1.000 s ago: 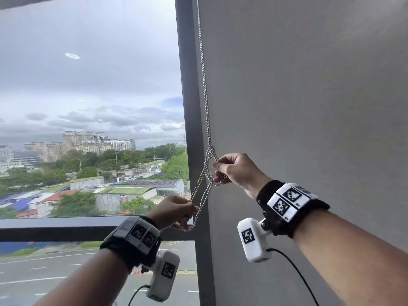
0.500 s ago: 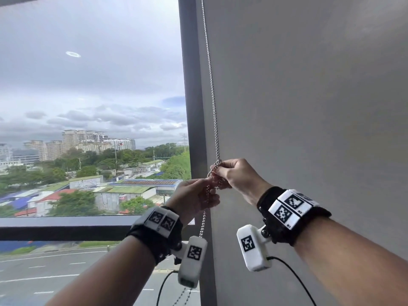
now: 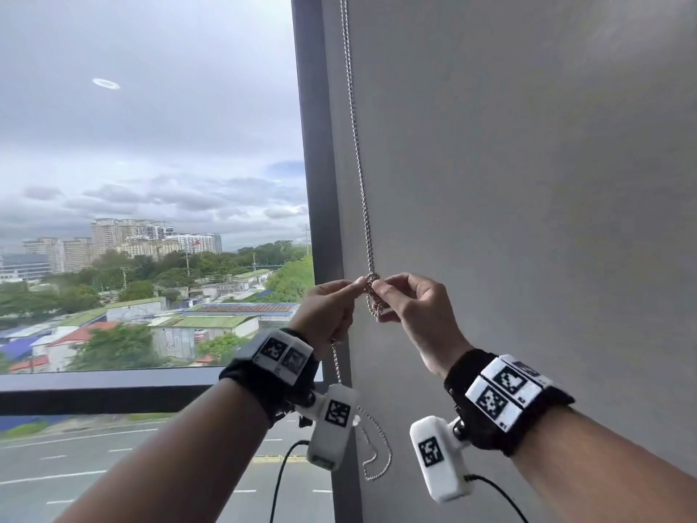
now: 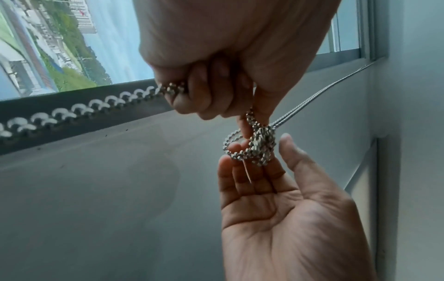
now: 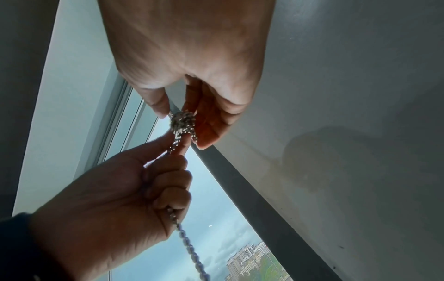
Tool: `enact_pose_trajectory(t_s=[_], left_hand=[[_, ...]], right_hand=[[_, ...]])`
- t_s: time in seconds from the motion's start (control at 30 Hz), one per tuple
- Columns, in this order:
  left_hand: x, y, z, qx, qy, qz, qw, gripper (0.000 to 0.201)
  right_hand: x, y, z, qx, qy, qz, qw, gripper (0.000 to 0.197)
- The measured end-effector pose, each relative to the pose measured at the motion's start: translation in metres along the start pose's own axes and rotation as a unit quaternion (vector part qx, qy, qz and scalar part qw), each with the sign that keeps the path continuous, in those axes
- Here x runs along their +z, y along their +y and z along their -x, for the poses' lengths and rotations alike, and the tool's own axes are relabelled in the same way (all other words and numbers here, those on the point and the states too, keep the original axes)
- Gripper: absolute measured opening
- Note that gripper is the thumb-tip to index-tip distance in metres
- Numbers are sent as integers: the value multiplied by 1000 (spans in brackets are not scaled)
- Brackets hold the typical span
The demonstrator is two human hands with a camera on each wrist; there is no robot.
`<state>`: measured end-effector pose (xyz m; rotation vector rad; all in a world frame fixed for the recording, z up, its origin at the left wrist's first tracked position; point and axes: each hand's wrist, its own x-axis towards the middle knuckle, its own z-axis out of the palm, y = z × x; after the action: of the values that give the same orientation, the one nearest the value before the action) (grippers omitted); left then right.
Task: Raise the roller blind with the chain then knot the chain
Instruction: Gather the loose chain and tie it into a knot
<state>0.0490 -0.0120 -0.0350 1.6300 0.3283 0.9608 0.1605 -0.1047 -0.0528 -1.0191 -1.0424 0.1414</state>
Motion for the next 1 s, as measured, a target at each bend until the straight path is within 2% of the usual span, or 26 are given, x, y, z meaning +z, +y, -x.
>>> enact_pose_trajectory(t_s=[0.13, 0.33, 0.63, 0.77, 1.0], left_hand=[[8, -14, 5, -4, -2, 105, 994, 18], [15, -25, 8, -11, 8, 145, 989, 24], [18, -49, 14, -20, 34, 276, 960, 15], [21, -59, 19, 6, 32, 276, 961, 17], [15, -66, 15, 42, 40, 209, 976, 20]], right_hand=[[-5, 3, 3, 9, -17, -13, 1000, 9], [-7, 9, 1, 11, 1, -23, 1000, 13], [-2, 7, -3, 57, -53, -33, 996, 14], [4, 9, -1, 52, -82, -8, 995, 14], [10, 19, -1, 62, -117, 76, 988, 15]])
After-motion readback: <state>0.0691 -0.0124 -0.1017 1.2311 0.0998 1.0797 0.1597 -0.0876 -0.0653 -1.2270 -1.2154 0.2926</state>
